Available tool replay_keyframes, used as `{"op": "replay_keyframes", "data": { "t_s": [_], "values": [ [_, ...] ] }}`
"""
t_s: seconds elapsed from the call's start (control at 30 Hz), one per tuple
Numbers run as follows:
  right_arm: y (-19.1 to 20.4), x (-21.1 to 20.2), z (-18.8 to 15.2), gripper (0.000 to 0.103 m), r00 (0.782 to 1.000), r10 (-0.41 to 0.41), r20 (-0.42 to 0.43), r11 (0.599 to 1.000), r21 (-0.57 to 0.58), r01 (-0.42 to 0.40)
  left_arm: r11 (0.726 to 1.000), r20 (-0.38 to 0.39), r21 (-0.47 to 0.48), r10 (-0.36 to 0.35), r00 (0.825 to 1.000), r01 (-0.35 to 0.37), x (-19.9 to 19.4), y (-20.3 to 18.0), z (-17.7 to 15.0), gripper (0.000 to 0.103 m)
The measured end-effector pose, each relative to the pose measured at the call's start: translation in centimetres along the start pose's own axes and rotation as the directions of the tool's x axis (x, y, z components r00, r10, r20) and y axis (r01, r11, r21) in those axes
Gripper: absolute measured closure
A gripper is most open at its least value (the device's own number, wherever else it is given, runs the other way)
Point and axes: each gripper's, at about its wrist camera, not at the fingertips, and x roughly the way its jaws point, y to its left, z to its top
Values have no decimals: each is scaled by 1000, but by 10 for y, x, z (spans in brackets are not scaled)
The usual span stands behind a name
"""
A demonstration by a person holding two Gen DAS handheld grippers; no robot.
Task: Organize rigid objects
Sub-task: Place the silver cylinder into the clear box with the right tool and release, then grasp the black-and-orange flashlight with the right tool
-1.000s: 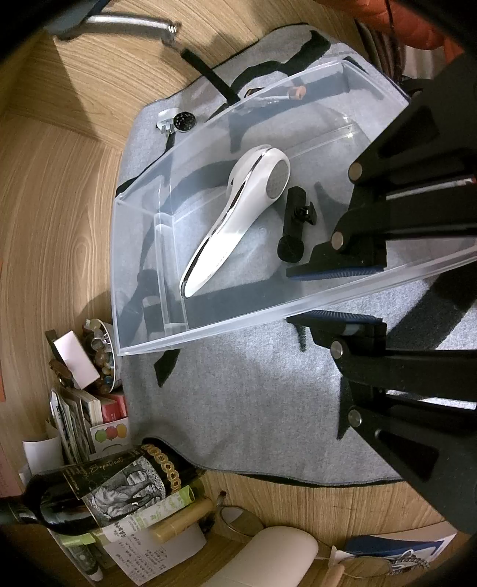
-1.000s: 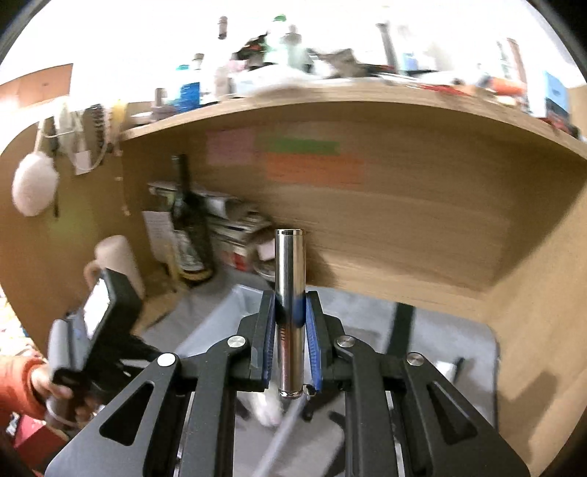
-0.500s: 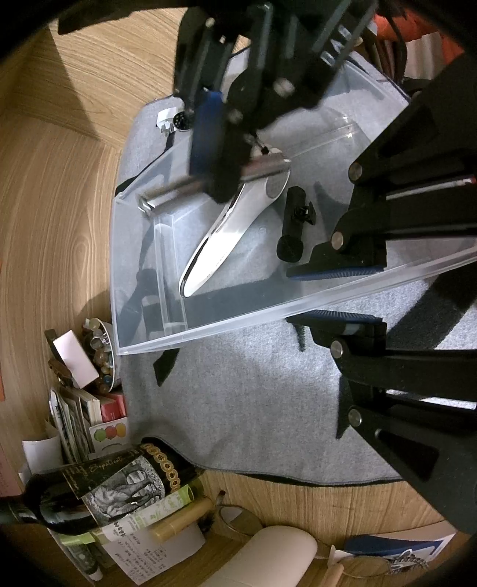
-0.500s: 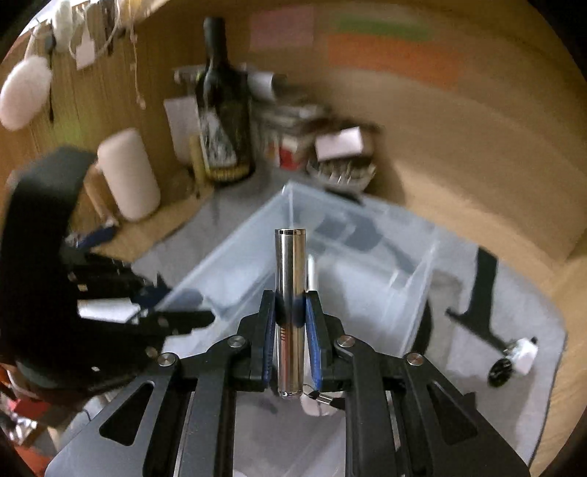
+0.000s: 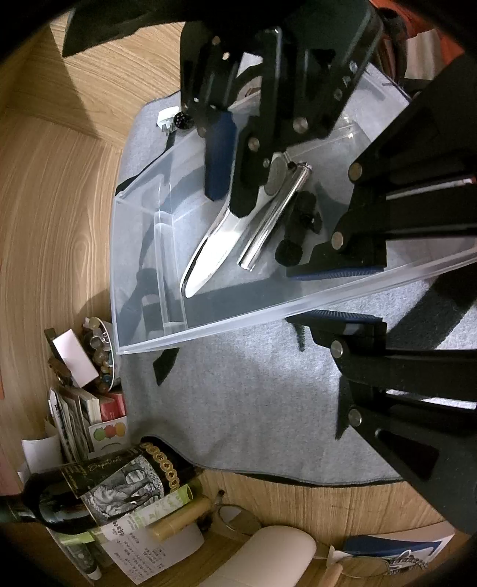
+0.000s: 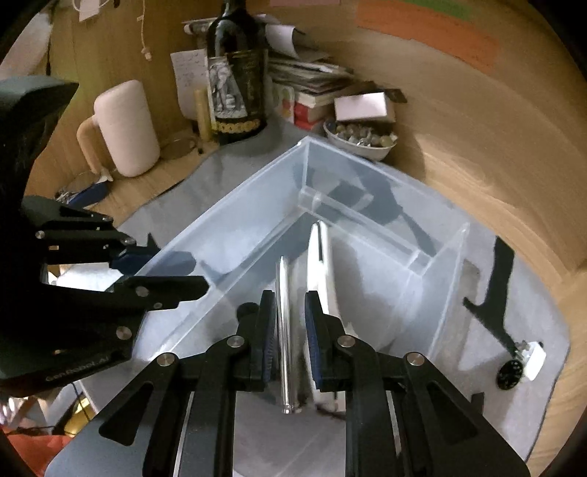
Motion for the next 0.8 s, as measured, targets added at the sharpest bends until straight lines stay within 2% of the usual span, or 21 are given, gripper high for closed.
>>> {"op": "replay_keyframes", "data": {
  "t_s": [0.13, 0.3, 0.37, 0.5, 0.57, 0.8],
  "values": [
    [-5, -13, 0, 75, 999, -5, 34, 1000, 23, 4, 1000, 0, -1, 0, 1000, 0, 0, 0, 0, 88],
    [-12, -33, -2, 68, 997, -24, 80, 999, 39, 21, 1000, -1, -1, 0, 1000, 0, 0, 0, 0, 88],
    [-15, -42, -4, 58, 992, -46, 114, 998, 52, 40, 1000, -1, 0, 1, 1000, -1, 0, 0, -1, 88],
    [-24, -60, -9, 54, 985, -77, 153, 995, 77, 66, 1000, -1, -1, 0, 1000, 0, 0, 0, -1, 88],
    [-29, -71, -15, 44, 978, -106, 180, 991, 99, 89, 1000, -1, -1, 1, 1000, -1, 0, 0, -1, 88],
    [-58, -89, -36, 42, 966, -171, 192, 973, 188, 135, 1000, -2, 0, 3, 1000, -3, 0, 0, -1, 88]
  ]
}}
